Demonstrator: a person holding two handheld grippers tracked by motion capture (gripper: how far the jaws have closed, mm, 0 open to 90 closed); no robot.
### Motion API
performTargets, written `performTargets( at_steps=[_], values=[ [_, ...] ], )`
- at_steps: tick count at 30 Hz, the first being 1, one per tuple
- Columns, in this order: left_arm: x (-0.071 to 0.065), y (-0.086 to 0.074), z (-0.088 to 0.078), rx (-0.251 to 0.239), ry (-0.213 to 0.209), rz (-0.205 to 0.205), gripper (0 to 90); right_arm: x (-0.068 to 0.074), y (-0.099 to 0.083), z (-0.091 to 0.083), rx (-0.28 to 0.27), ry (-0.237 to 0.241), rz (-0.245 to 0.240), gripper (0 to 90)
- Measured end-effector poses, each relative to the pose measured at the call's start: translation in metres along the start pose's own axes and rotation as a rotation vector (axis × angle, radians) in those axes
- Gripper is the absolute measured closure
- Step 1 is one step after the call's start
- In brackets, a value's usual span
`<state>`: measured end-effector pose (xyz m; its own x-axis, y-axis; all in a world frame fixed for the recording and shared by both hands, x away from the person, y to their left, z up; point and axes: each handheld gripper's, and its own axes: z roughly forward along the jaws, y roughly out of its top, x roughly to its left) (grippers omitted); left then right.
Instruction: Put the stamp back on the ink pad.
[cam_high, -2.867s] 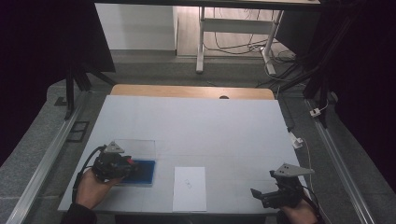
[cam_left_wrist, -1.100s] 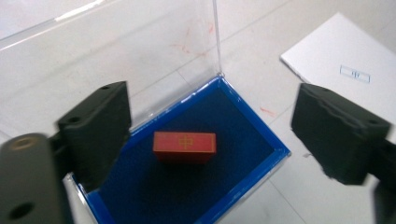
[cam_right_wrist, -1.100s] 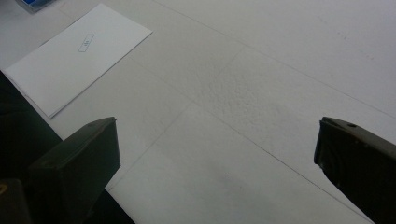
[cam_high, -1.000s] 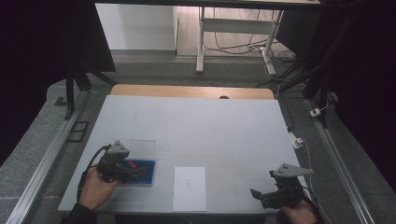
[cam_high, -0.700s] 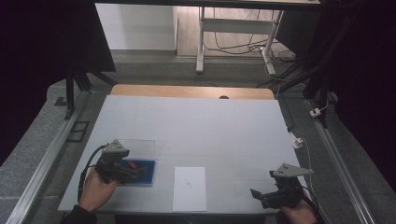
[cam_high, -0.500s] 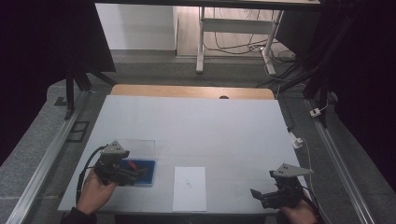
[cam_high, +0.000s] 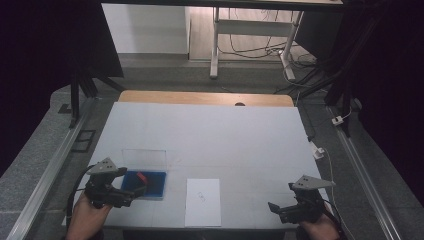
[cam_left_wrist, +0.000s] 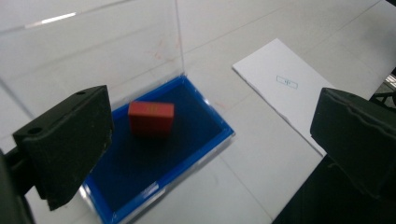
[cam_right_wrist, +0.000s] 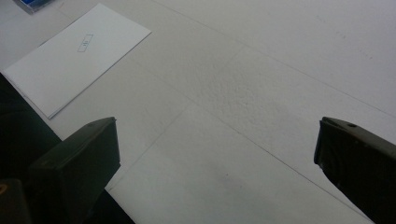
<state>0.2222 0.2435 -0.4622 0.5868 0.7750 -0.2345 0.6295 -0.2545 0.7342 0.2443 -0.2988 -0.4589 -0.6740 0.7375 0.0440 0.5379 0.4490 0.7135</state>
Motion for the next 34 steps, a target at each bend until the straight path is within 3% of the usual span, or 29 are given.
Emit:
performTargets(
  at_steps=[15,20,29,34],
  values=[
    [0.003,-0.032,-0.024,-0.029,0.031,-0.045,0.1,-0.001,0.000,-0.001,-0.003,-0.008,0.014,0.2],
    [0.002,-0.041,-0.025,-0.018,0.046,-0.039,0.0,-0.002,-0.001,-0.001,-0.010,-0.012,0.023,0.1],
    [-0.003,-0.044,-0.024,0.023,0.105,-0.018,0.0,-0.001,0.000,-0.001,-0.011,-0.017,0.027,0.0],
    [-0.001,-0.043,-0.023,0.026,0.100,-0.033,0.2,-0.001,-0.001,-0.001,-0.002,-0.020,0.018,0.0]
  ],
)
